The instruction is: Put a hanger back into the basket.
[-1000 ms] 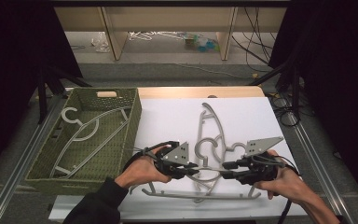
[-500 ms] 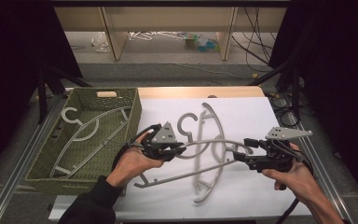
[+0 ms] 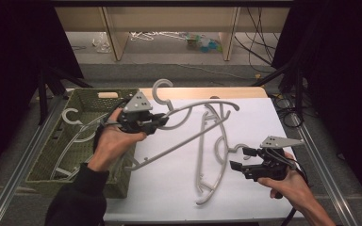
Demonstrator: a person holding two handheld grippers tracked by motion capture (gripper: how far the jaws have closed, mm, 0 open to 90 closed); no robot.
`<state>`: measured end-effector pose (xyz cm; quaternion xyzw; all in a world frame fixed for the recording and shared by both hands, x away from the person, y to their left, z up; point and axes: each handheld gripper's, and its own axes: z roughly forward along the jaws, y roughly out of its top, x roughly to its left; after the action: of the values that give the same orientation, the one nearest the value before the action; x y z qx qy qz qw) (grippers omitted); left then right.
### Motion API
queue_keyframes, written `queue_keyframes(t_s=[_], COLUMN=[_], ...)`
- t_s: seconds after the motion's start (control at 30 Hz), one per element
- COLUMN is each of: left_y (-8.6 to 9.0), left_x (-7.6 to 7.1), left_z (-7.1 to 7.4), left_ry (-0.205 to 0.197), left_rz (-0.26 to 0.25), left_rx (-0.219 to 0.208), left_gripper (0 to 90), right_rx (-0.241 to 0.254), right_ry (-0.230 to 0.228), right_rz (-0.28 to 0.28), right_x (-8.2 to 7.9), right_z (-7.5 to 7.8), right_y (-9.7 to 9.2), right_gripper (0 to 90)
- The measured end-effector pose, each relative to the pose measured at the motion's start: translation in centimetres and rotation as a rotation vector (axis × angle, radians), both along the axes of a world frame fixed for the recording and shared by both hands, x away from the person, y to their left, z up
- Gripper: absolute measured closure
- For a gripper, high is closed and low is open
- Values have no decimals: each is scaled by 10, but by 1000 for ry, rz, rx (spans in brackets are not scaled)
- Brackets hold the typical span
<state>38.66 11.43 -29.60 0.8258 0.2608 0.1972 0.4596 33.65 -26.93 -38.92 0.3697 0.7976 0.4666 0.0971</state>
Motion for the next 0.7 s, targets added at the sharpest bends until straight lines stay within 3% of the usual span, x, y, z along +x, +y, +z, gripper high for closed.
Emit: queue_keyframes(t_s=[0.2,0.33,0.43,0.47,0.5,0.57,0.6,0.7], left_y=[35,63,87,101,109,126,137,162], left_x=[6,8,10,12,12,12,12,11], left_z=[28,40,43,43,43,41,40,32], left_ry=[-29,-46,-57,-61,-60,-59,-64,-64], left_rz=[86,158,221,240,257,295,321,365], left_rx=[-67,-55,-51,-56,-60,-63,-54,-47], left_gripper=[811,811,811,811,811,811,811,811], right_rx=[10,28,36,32,9,37,33,11], right_ry=[24,33,49,37,53,64,50,63], right_rz=[2,-1,-8,-12,-24,-18,-19,-35], right_x=[1,2,2,2,1,1,2,1], right_z=[-5,-6,-7,-7,-6,-8,-8,-8], right_y=[0,-2,-4,-5,-7,-7,-8,-9], right_gripper=[241,242,242,243,243,243,243,243])
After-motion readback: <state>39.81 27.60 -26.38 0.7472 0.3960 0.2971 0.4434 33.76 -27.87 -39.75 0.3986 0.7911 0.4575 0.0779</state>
